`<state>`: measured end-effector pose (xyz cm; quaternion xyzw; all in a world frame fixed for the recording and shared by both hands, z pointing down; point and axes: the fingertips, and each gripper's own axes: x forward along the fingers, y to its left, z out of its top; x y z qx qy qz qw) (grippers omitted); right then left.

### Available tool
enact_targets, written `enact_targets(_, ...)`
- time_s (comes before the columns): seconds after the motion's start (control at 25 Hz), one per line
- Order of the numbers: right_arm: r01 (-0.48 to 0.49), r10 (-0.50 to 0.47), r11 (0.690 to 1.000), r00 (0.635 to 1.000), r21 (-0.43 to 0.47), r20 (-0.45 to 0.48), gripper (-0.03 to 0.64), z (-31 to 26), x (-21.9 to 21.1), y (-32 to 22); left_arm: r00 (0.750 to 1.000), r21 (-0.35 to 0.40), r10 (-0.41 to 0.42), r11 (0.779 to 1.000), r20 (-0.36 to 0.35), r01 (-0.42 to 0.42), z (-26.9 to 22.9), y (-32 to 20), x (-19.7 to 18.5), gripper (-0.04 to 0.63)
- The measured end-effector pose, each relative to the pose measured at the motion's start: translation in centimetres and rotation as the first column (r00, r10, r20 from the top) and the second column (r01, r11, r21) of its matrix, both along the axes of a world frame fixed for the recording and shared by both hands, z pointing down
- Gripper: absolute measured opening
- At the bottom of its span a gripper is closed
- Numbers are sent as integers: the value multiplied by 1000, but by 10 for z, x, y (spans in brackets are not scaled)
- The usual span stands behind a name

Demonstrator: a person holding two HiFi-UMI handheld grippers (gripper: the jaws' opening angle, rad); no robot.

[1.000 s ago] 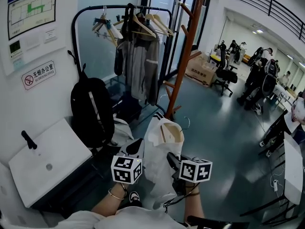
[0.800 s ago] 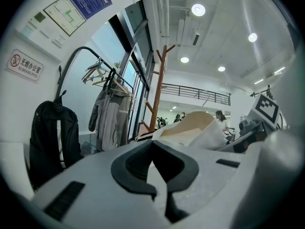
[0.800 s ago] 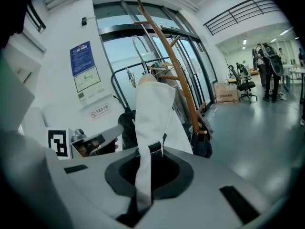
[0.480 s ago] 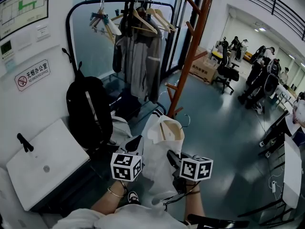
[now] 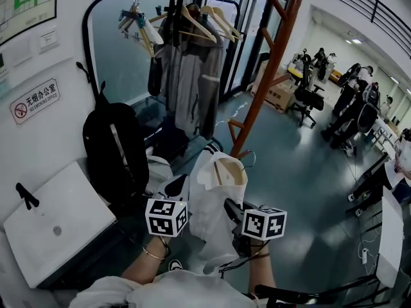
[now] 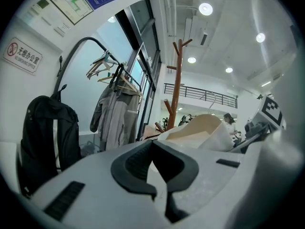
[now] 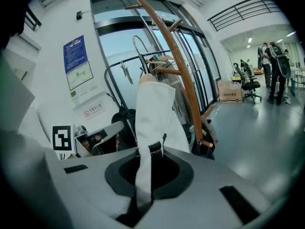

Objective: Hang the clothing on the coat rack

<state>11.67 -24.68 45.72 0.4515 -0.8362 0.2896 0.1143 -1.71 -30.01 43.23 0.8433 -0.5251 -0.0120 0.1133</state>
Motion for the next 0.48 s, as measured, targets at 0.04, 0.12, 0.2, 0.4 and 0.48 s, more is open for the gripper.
enact_targets(0.04, -1, 1, 1000, 1000, -1, 0, 29, 0, 0, -6, 1000, -2, 1, 1000, -1, -1, 1, -6, 0, 8)
enact_targets(0.12, 2, -2, 1000, 1000, -2, -4, 29, 1, -1, -15, 1000, -8, 3, 1000, -4, -3, 3, -18, 0, 8)
enact_targets(0.2, 8, -8, 1000, 1000, -3, -8, 29, 2, -2, -24, 1000, -12, 6, 1000, -6, -6, 5, -29, 2, 8)
enact_targets(0.4, 8, -9, 1000, 1000, -10, -19, 29, 5, 2, -45, 1000, -15, 11, 1000, -17, -12, 8, -54, 7, 8)
enact_targets(0.48, 11, -11, 1000, 1000, -12, -19, 29, 7, 4, -51, 1000, -19, 6, 1000, -22, -6, 10, -63, 6, 8)
